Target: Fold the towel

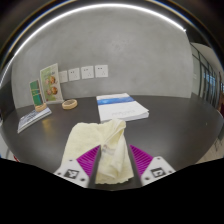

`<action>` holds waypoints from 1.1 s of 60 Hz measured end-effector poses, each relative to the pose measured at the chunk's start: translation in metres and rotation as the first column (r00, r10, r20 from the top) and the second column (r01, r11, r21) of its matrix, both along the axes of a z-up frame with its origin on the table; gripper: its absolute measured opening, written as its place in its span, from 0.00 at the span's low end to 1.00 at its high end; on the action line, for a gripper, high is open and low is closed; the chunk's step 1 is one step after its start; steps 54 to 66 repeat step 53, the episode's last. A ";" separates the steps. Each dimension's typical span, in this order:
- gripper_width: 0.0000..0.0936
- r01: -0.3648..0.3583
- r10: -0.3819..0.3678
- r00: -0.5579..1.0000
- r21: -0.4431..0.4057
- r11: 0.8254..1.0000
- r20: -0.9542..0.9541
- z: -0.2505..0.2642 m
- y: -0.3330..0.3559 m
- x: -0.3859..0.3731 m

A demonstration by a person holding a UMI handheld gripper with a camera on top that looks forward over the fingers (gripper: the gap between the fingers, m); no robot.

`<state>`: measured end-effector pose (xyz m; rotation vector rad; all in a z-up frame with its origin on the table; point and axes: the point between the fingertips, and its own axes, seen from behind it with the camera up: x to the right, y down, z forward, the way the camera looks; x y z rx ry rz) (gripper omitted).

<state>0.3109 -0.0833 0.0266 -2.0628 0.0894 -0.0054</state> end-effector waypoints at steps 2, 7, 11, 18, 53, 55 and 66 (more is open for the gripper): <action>0.83 0.006 -0.006 1.000 0.006 1.000 0.015 0.004 -0.005 0.002; 0.89 0.008 -0.008 0.999 -0.005 1.000 0.045 0.012 -0.026 0.002; 0.89 0.022 -0.023 0.997 0.003 1.000 0.070 0.022 -0.047 -0.003; 0.89 0.022 -0.026 0.995 0.037 0.999 0.095 0.043 -0.091 -0.040; 0.90 -0.066 0.055 0.990 0.086 0.994 0.133 0.088 -0.249 -0.270; 0.90 -0.066 0.055 0.990 0.086 0.994 0.133 0.088 -0.249 -0.270; 0.90 -0.066 0.055 0.990 0.086 0.994 0.133 0.088 -0.249 -0.270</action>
